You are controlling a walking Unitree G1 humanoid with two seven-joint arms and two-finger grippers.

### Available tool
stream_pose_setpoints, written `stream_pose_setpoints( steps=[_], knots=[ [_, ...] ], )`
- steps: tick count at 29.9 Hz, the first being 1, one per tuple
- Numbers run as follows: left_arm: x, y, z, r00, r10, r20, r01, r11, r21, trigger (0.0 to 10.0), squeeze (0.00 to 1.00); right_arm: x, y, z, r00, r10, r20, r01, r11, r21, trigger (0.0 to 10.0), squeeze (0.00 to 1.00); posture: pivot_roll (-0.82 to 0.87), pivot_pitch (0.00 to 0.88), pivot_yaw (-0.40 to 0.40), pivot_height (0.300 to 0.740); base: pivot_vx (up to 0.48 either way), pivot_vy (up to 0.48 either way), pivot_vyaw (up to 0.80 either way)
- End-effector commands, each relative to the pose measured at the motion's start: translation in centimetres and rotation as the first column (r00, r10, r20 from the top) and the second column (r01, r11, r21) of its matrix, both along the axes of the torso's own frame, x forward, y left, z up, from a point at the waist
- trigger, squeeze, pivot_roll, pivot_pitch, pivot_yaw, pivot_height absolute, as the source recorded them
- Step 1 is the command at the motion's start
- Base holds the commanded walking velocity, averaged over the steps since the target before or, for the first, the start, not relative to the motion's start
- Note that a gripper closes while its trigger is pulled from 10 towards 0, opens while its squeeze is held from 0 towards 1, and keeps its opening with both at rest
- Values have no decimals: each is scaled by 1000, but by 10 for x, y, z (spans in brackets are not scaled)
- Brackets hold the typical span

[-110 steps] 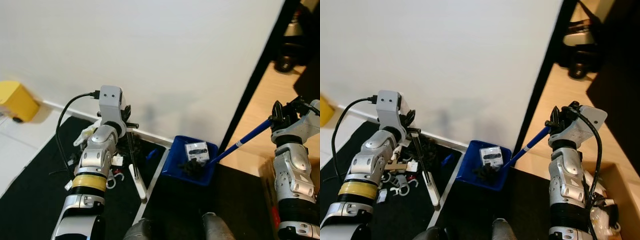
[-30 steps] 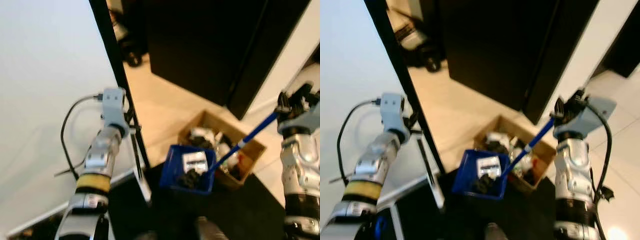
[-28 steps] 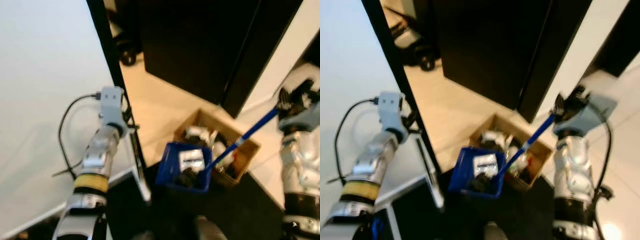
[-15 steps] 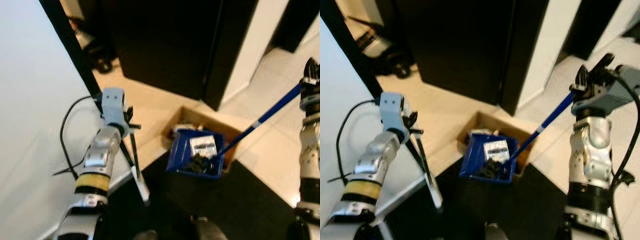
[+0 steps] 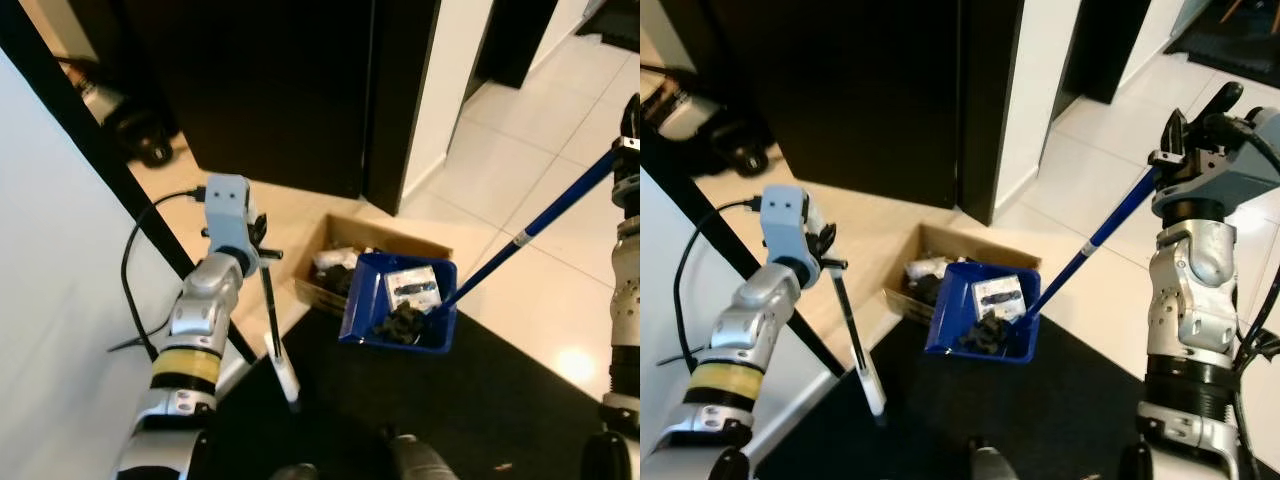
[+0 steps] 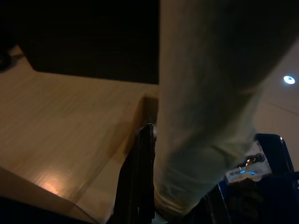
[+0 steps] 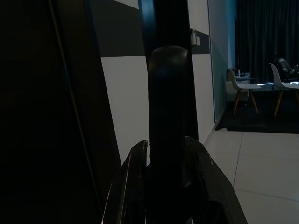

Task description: Sweep floor

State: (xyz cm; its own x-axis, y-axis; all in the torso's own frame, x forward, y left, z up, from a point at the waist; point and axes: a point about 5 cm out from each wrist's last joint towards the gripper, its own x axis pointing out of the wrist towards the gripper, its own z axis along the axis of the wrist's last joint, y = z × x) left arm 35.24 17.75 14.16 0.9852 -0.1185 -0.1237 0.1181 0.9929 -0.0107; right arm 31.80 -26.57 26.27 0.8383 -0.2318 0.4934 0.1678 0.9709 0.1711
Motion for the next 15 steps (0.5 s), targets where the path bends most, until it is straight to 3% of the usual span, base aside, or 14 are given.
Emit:
stream_pose_setpoints(
  steps=[1, 6, 15],
  knots=[
    [-1, 0, 2, 1000, -3, 12, 3, 1000, 15, 10000, 0, -4, -2, 9, 999, -4, 50, 3, 1000, 11, 10000, 0, 49, 137, 49, 740, 0, 0, -481],
    [0, -1, 2, 1000, -7, 17, 7, 1000, 0, 10000, 0, -4, -1, 12, 998, 3, 63, -4, 1000, 9, 10000, 0, 47, 136, 50, 740, 0, 0, -479],
    [0, -4, 6, 999, -26, 22, 28, 994, -110, 10000, 0, -5, -1, 19, 997, 12, 82, -12, 1000, -1, 10000, 0, 48, 135, 50, 740, 0, 0, -457]
  ],
)
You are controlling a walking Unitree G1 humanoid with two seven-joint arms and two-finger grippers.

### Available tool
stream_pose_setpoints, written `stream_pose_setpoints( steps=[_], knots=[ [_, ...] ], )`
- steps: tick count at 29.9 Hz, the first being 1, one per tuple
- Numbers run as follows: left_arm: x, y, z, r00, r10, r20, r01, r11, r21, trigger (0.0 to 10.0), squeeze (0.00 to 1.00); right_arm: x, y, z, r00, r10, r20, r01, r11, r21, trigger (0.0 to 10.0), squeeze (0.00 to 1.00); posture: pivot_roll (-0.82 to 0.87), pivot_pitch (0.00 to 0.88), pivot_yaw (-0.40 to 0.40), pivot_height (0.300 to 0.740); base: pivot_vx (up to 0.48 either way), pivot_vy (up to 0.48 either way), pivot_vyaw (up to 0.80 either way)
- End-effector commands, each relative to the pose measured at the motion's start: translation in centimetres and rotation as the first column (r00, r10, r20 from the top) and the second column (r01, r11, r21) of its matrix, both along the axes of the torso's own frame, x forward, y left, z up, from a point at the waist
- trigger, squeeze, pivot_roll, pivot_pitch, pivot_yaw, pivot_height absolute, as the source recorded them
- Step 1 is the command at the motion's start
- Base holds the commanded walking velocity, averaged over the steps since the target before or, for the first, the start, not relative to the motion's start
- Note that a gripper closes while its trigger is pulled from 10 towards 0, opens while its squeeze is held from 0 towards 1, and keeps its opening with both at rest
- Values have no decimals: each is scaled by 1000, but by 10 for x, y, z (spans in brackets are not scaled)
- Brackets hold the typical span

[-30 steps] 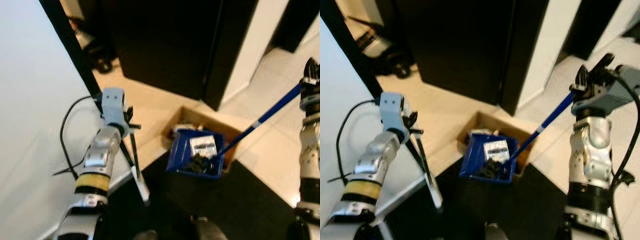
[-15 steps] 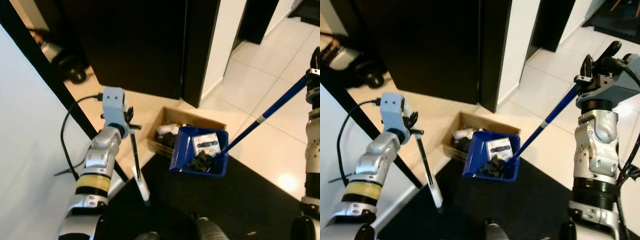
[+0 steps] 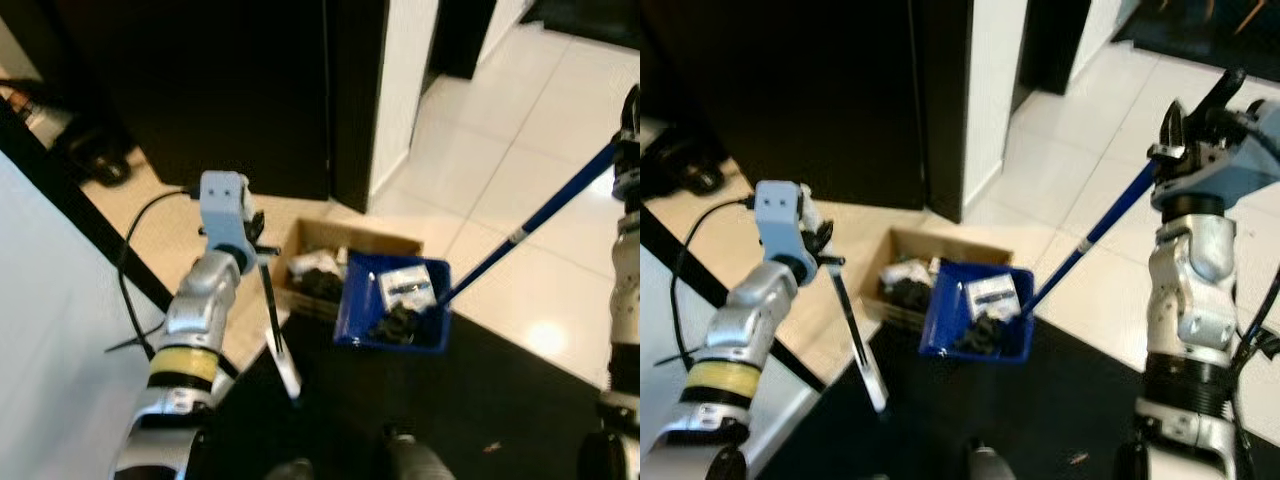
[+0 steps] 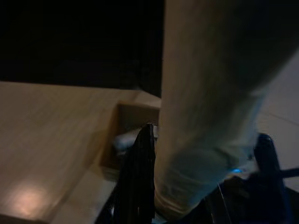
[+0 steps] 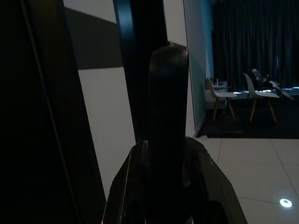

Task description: Sweep floor

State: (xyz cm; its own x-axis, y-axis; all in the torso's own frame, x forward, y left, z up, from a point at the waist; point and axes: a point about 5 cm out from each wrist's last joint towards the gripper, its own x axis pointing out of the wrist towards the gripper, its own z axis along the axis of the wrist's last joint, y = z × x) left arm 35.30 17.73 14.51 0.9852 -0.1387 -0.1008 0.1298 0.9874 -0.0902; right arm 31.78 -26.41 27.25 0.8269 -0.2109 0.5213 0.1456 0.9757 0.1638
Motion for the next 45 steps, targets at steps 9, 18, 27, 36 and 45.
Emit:
stream_pose_setpoints(
  steps=[9, 18, 27, 36, 45],
  knots=[
    [-3, -11, 15, 992, -70, 108, 74, 996, -39, 10000, 0, -5, 4, 13, 998, 21, 65, -20, 1000, -15, 10000, 0, 51, 139, 50, 740, 0, 0, -100],
    [-6, -21, 31, 965, -132, 225, 126, 991, 41, 10000, 0, -7, 5, 21, 995, 20, 97, -16, 999, -43, 10000, 0, 50, 142, 53, 740, 0, 0, 0],
    [-7, -23, 35, 955, -149, 257, 140, 989, 54, 10000, 0, -8, 2, 27, 993, 10, 120, -5, 999, -36, 10000, 0, 52, 140, 55, 740, 130, 0, 0],
    [-7, -22, 36, 953, -140, 269, 131, 990, 51, 10000, 0, -7, 0, 28, 992, 5, 123, 0, 999, -39, 10000, 0, 53, 138, 55, 740, 480, 0, 0],
    [-8, -17, 34, 958, -129, 255, 119, 991, 57, 10000, 0, -9, -1, 40, 986, 18, 167, -10, 999, -47, 10000, 0, 56, 138, 56, 740, 391, 0, 0]
  ],
)
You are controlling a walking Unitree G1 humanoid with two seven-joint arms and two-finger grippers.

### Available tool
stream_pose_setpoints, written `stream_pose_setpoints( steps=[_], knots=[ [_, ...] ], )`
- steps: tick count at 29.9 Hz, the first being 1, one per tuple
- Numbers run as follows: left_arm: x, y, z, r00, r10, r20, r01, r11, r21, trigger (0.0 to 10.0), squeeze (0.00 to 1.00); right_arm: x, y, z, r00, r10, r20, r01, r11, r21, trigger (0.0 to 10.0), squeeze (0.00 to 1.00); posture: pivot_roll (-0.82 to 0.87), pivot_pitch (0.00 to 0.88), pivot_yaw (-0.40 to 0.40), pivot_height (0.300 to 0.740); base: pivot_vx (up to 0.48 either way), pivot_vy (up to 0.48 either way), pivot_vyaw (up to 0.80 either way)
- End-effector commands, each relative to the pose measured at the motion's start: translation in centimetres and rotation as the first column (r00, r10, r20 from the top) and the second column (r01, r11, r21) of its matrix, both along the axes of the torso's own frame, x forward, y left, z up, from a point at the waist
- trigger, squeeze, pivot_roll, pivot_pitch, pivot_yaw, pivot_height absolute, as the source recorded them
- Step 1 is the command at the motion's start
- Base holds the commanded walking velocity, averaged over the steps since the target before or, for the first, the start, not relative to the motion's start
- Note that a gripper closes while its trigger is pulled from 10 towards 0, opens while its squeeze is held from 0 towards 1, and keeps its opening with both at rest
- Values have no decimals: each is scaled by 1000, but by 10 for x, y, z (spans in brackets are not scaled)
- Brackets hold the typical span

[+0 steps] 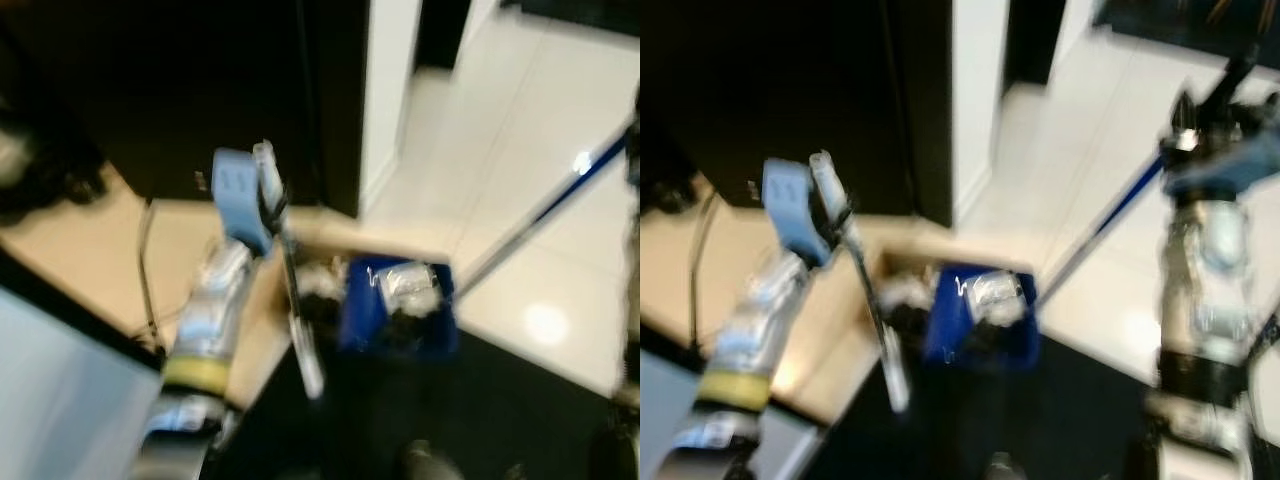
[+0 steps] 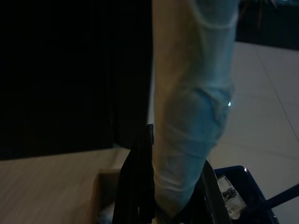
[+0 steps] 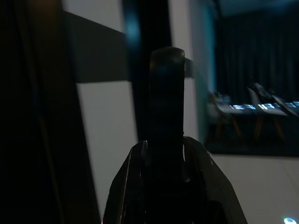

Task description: Sweep floor

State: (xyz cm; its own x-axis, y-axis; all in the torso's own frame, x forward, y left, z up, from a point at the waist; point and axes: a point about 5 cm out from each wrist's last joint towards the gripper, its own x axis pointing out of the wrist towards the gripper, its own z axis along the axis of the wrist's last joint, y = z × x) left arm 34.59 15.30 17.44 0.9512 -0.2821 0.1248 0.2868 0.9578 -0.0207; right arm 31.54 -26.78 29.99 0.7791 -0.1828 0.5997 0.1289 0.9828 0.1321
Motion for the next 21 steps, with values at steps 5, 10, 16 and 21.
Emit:
stream_pose_setpoints(
  steps=[5, 10, 16, 21],
  knots=[
    [-1, 7, 5, 999, 20, 26, -20, 1000, 0, 10000, 0, -5, 6, 12, 997, 19, 77, -19, 1000, -3, 10000, 0, 60, 137, 56, 740, 0, 0, 0],
    [-2, 7, 6, 1000, 11, 29, -11, 1000, -2, 10000, 0, -4, 7, 11, 997, 25, 73, -25, 1000, -2, 10000, 0, 58, 135, 57, 740, 0, 0, 0],
    [-2, 6, 6, 1000, 6, 29, -6, 1000, -5, 10000, 0, -4, 6, 9, 998, 25, 65, -25, 1000, -1, 10000, 0, 57, 135, 58, 740, 0, 0, 0],
    [-2, 5, 5, 1000, 6, 24, -6, 1000, 0, 10000, 0, -4, 6, 8, 998, 26, 61, -26, 1000, 0, 10000, 0, 56, 135, 58, 740, 0, 0, 0]
  ],
)
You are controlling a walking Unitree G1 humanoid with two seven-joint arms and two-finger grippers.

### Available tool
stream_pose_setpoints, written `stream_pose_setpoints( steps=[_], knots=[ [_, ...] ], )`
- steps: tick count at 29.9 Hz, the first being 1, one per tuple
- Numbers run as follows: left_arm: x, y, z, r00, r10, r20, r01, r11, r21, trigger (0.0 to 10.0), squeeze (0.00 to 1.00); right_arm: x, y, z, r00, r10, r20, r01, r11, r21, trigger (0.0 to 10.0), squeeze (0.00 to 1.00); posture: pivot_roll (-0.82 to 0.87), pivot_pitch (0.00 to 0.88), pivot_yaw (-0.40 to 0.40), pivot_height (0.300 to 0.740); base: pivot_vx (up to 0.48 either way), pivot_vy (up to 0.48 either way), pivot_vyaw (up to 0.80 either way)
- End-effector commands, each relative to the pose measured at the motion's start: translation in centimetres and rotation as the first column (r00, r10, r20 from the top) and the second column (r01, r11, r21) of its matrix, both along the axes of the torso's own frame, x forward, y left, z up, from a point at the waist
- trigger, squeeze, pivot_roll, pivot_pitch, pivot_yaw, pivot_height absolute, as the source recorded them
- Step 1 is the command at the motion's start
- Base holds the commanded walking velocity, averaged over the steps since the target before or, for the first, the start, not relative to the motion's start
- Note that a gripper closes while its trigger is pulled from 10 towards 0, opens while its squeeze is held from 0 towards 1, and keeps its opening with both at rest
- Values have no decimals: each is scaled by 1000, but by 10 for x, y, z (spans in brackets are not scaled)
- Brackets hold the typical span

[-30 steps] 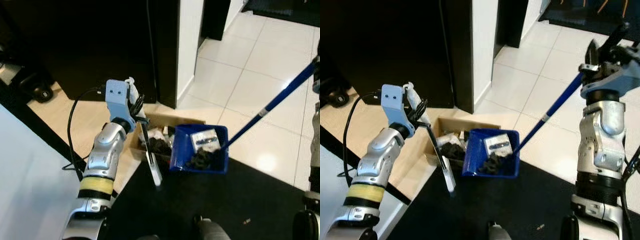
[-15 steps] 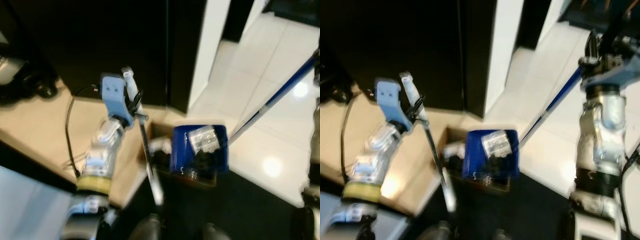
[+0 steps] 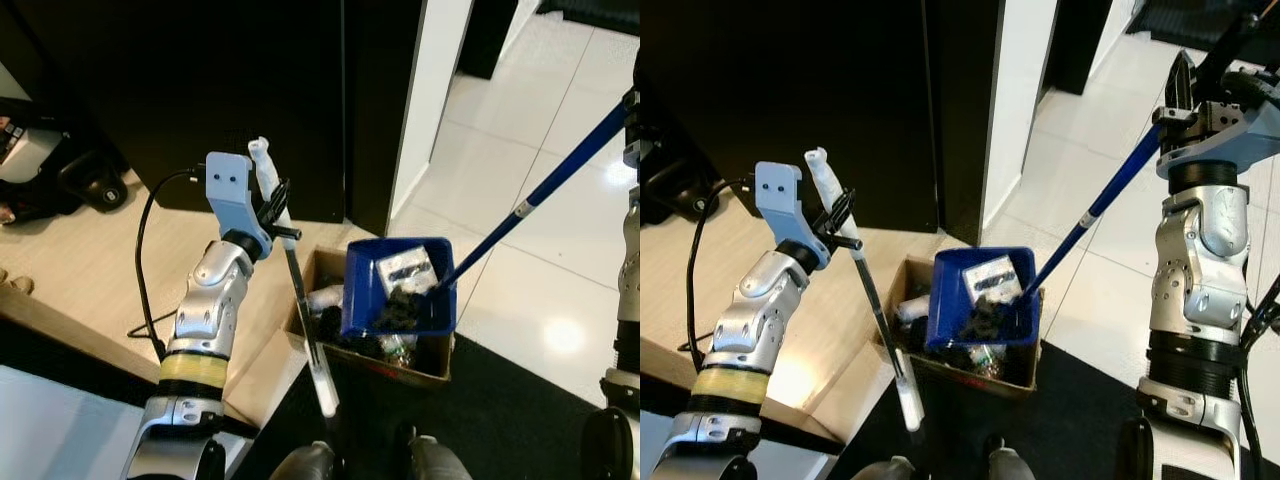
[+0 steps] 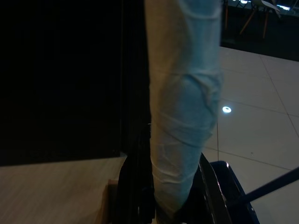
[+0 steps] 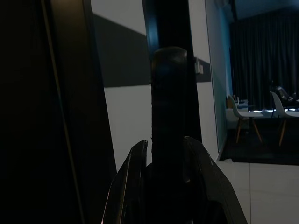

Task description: Sweep floor

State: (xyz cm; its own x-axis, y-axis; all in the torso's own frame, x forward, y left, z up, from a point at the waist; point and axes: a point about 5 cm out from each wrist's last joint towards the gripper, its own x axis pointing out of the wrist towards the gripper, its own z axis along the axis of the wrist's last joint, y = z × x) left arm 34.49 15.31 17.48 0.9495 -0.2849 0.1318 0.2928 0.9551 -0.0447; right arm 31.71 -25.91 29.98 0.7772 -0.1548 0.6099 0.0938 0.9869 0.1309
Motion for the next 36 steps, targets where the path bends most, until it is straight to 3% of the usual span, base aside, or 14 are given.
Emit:
stream_pose_setpoints(
  steps=[1, 9, 20, 36],
  knots=[
    [-1, 5, 4, 1000, 13, 22, -14, 1000, 26, 10000, 0, -5, -2, 7, 999, -7, 44, 7, 1000, 3, 10000, 0, 57, 134, 58, 740, 0, 0, 0],
    [-2, 7, 2, 1000, 12, 18, -13, 997, 80, 10000, 0, -2, -1, 3, 1000, -1, 30, 1, 1000, 5, 10000, 0, 62, 133, 59, 740, 0, 0, 0],
    [-1, 6, -2, 1000, 13, 3, -13, 996, 94, 10000, 0, -2, -1, 1, 1000, 3, 23, -3, 1000, 4, 10000, 0, 58, 129, 59, 740, 0, -409, 0],
    [0, 9, -6, 999, 38, -24, -36, 995, 91, 10000, 0, 0, 0, -2, 1000, 11, 13, -11, 1000, -1, 10000, 0, 60, 131, 58, 740, 0, 0, 0]
  ],
)
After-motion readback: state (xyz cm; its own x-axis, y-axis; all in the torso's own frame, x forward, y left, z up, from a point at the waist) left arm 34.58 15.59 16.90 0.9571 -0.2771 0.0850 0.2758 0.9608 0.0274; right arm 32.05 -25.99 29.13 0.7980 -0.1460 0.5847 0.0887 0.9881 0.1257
